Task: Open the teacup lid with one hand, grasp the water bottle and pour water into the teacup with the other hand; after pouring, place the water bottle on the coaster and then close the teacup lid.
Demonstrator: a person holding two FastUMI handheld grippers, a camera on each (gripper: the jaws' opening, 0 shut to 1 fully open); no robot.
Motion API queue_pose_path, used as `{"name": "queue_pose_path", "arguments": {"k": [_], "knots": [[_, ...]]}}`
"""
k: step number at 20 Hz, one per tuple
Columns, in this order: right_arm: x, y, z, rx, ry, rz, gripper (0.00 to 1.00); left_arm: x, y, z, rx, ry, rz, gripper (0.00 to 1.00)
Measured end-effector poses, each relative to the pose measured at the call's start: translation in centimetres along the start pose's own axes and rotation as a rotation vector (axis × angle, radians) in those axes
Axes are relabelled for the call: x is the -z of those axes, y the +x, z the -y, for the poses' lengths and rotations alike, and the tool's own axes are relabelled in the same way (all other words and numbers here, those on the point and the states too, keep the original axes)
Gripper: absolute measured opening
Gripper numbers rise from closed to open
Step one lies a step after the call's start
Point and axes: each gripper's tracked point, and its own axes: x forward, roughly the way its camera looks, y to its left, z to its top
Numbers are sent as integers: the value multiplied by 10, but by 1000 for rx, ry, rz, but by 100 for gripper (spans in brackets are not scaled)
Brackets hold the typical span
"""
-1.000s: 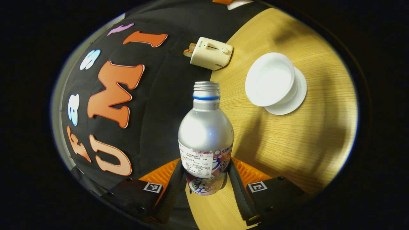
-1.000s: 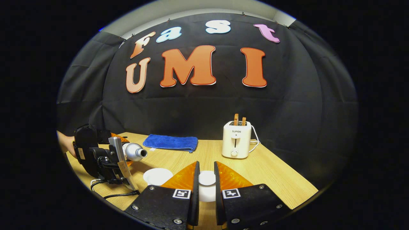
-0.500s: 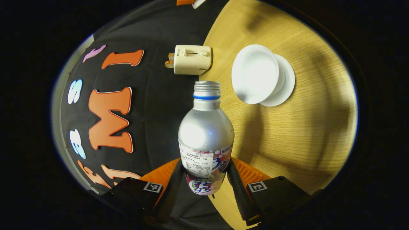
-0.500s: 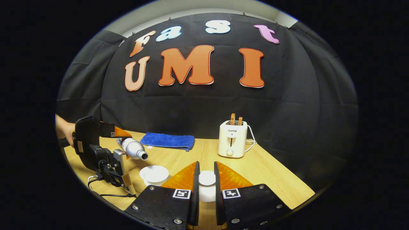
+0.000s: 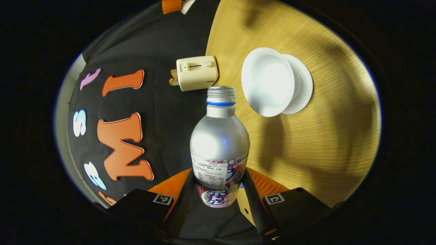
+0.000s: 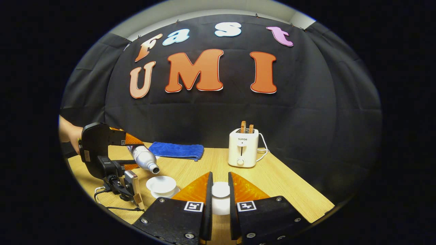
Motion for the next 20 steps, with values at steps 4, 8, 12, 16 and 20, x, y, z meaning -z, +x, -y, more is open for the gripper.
{"name": "queue_pose_path", "arguments": {"k": [4,8,12,16,20], "knots": [[1,-3,3,4,-2,-3,22,0,2,-6,-9,57,-3,82],[-1,-4,3,1,-3,-1,22,2,4,-13,-24,104,-3,82],[-2,-6,2,-2,-7,2,22,3,4,-17,-36,119,-10,82],[2,-5,2,-4,-4,-9,22,6,3,-21,-59,139,-25,82],[0,-6,2,-7,-9,-6,22,5,0,-25,-86,157,-40,82]]}}
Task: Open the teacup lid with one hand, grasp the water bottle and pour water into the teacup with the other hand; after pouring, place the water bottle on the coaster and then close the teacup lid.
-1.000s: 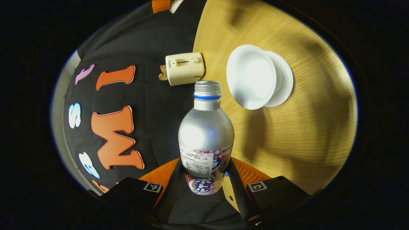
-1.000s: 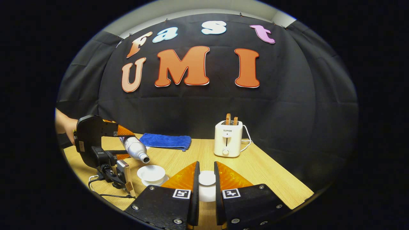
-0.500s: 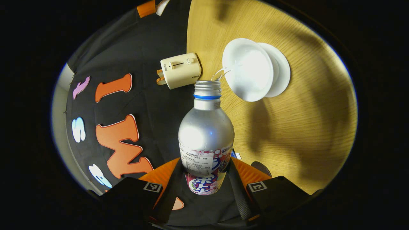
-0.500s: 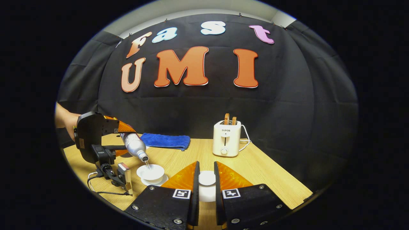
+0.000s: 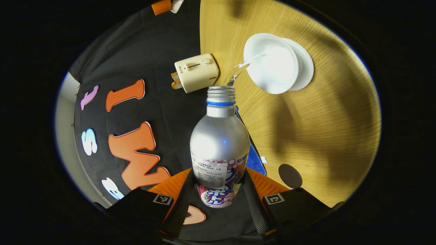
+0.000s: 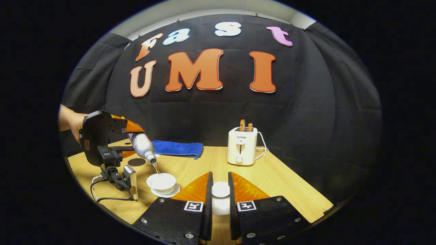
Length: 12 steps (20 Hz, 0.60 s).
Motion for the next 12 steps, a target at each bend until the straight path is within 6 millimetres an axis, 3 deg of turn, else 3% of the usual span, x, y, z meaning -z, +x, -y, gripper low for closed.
{"name": "queue_pose_path", "arguments": {"k": [12], "knots": [[3,0,4,1,15,-5,22,7,0,-9,-67,34,-39,82]]}}
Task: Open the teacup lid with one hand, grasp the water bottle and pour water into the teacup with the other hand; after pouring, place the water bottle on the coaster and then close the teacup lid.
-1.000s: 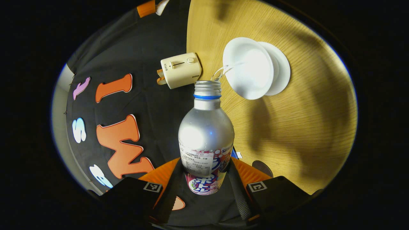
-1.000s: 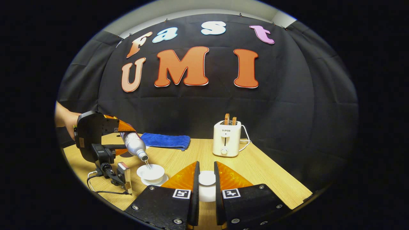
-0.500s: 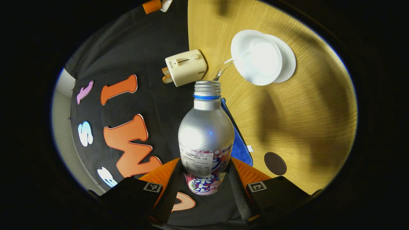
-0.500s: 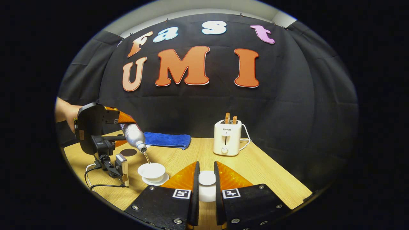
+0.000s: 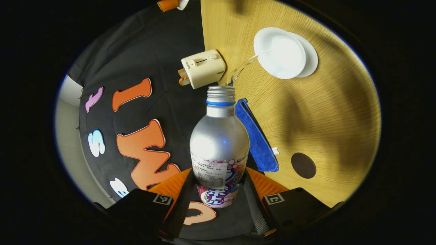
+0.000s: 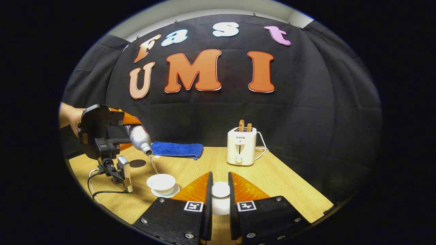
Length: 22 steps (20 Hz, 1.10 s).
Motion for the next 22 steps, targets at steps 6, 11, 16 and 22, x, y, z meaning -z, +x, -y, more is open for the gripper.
{"name": "queue_pose_path", "arguments": {"k": [6,11,16,22], "knots": [[0,-2,-1,-3,-5,3,22,-1,-2,-6,-42,32,-1,83],[1,-1,-1,-3,-6,-1,22,-4,-5,-9,-65,55,3,82],[3,0,-1,-5,-3,-3,22,-8,-5,-13,-97,82,10,82],[4,0,-2,-7,-11,-4,22,-12,-5,-15,-124,111,17,82]]}}
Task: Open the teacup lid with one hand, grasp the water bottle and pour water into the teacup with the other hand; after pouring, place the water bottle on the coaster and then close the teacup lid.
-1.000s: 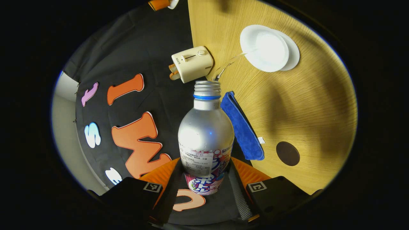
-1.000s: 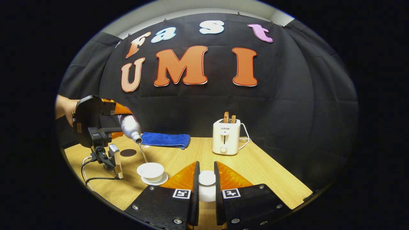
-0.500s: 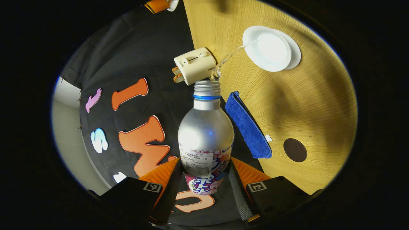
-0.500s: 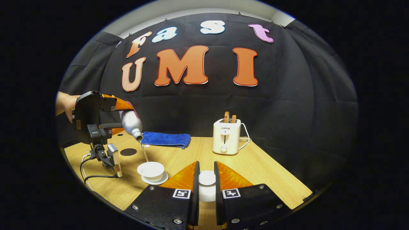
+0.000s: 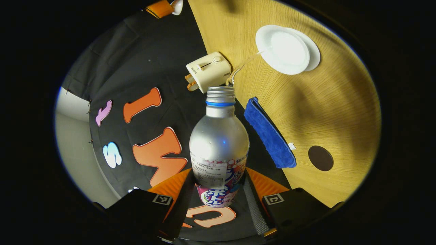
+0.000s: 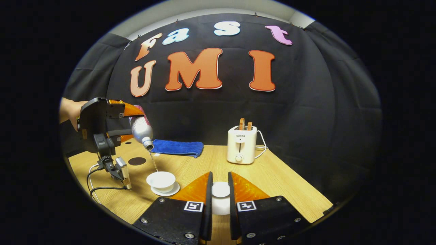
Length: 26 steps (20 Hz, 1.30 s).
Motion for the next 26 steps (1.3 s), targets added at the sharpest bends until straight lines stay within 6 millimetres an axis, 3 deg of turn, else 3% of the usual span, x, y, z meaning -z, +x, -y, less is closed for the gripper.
{"name": "queue_pose_path", "arguments": {"k": [6,19,23,26], "knots": [[3,-1,-2,-6,0,-6,22,-4,0,2,-14,24,6,83],[8,-2,-17,-23,-5,-35,22,-18,-3,27,-37,-25,37,82],[7,0,-25,-32,1,-39,22,-18,-4,21,-87,-114,49,82],[6,3,-33,-38,-3,-45,22,-16,-5,6,-143,-233,59,81]]}}
